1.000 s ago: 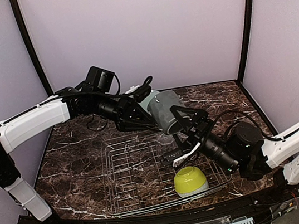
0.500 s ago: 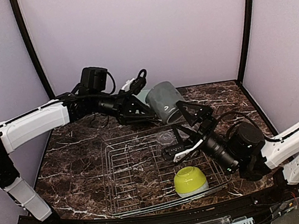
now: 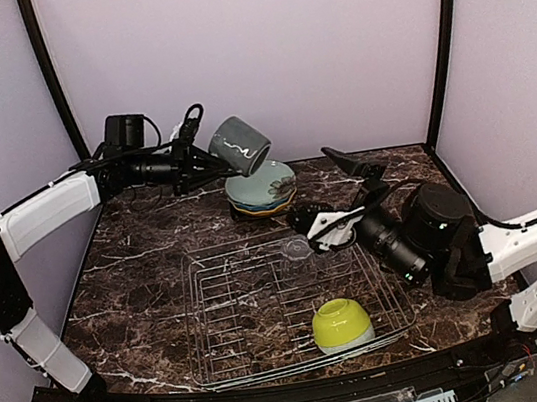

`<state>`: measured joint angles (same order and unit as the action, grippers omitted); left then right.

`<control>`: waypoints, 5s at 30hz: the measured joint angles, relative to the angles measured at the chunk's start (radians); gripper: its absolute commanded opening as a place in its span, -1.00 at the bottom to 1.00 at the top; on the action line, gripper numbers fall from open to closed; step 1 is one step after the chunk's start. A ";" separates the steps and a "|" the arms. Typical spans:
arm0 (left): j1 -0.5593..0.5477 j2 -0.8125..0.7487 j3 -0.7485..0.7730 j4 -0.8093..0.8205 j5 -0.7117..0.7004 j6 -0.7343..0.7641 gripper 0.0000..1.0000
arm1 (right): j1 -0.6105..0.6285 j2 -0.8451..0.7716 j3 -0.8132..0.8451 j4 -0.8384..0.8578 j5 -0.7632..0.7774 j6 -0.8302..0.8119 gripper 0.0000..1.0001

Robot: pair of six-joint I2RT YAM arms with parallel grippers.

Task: Unload the mixed dishes from the dish rack
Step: Place the cup at the corner of the board, then grab the cup from the dish rack.

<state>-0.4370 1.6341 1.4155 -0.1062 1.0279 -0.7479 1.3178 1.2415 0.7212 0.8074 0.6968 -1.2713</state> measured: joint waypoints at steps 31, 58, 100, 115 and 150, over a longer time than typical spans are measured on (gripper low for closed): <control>0.151 0.396 0.423 -0.511 -0.937 0.535 -0.99 | -0.622 0.069 0.518 -0.504 -1.093 2.022 0.97; 0.153 0.652 0.528 -0.356 -1.044 0.652 -0.99 | -0.743 0.029 0.392 -0.353 -1.268 2.143 0.97; 0.153 0.664 0.618 -0.345 -0.992 0.673 0.97 | -0.750 -0.041 0.364 -0.987 -1.157 1.575 0.93; 0.094 0.010 0.105 -0.168 -1.044 0.610 0.97 | -0.578 0.203 0.678 -1.352 -1.003 1.378 0.86; -0.026 -0.226 -0.212 -0.066 -1.075 0.575 0.97 | -0.419 0.652 0.884 -1.593 -0.789 1.283 0.83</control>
<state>-0.4625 1.4082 1.2030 -0.1719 -0.0471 -0.1730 0.8989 1.8938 1.6054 -0.7856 -0.0925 0.0116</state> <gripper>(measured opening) 0.987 0.920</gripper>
